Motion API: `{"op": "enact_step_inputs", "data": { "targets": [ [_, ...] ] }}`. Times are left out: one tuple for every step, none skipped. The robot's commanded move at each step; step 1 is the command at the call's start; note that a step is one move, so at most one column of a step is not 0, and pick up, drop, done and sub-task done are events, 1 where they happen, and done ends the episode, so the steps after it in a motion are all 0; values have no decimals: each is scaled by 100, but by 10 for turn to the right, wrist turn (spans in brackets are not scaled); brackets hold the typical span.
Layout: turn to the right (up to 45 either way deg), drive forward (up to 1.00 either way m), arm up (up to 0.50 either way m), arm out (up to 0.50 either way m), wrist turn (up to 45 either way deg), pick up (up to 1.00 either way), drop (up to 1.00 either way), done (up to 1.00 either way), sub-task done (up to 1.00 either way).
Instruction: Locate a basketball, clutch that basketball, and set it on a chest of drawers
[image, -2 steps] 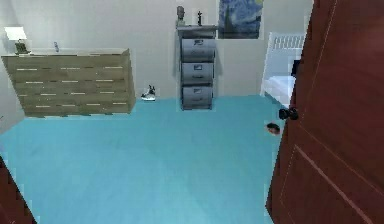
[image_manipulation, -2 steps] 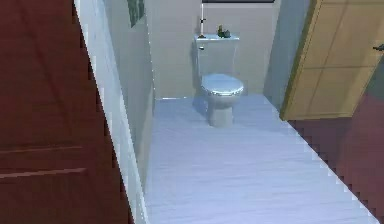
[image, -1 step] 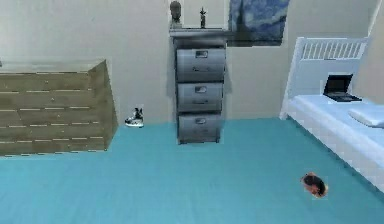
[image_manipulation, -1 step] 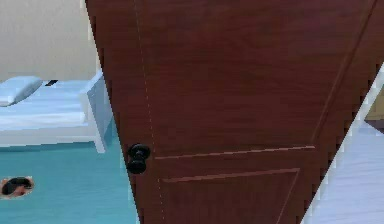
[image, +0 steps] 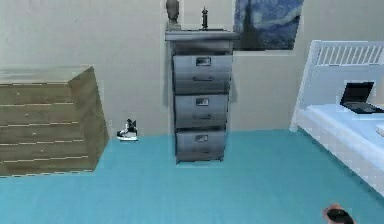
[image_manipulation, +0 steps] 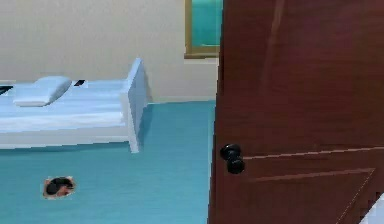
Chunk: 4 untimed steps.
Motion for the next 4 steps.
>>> {"op": "enact_step_inputs", "data": {
  "targets": [
    [450, 0, 0, 0, 0, 0, 0, 0, 0],
    [30, 0, 0, 0, 0, 0, 0, 0, 0],
    [0, 60, 0, 0, 0, 0, 0, 0, 0],
    [-450, 0, 0, 0, 0, 0, 0, 0, 0]
  ]
}}
